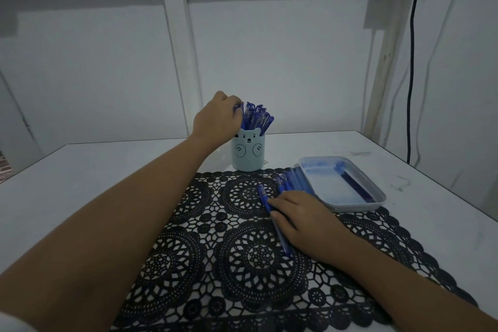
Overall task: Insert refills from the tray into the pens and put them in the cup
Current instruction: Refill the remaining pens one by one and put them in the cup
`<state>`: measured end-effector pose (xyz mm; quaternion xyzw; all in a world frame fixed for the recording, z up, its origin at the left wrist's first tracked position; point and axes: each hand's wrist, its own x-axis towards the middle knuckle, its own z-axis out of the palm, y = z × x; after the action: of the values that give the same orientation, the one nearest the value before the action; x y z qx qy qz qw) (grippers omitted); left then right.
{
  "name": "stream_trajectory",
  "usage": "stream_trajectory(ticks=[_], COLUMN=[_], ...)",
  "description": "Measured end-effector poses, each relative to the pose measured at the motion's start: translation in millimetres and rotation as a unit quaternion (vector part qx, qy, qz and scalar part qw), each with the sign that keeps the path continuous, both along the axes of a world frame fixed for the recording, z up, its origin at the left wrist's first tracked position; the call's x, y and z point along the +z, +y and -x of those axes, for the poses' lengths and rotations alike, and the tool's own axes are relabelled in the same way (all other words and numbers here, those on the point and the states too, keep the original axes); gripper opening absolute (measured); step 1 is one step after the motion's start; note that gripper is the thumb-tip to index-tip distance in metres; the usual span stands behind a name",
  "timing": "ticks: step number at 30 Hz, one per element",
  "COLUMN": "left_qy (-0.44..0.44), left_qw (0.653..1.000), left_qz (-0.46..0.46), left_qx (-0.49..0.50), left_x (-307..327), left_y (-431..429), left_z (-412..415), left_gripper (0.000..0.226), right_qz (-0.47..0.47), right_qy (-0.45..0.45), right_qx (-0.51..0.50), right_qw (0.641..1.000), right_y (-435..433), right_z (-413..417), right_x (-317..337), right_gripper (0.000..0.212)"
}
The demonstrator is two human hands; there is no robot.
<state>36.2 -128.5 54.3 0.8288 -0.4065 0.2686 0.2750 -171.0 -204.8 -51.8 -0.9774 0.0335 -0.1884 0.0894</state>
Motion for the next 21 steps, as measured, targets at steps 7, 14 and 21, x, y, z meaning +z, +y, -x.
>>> stream_trajectory(ticks=[7,14,21], left_qy=[0.015,0.046,0.09], left_qw=[0.999,0.988,0.981], left_qz=[0.035,-0.126,-0.142], left_qx=[-0.035,-0.079,-0.095], left_x=[-26,-85,-100], left_y=[50,109,114], left_z=[23,62,74], left_gripper=[0.027,0.024,0.023], right_qz=[-0.003,0.066,0.016], right_qy=[-0.034,0.004,0.011], right_qx=[-0.024,-0.107,-0.125], right_qw=[0.999,0.992,0.992], right_y=[3,19,28], right_z=[3,5,8], right_x=[7,14,19], right_gripper=[0.043,0.058,0.028])
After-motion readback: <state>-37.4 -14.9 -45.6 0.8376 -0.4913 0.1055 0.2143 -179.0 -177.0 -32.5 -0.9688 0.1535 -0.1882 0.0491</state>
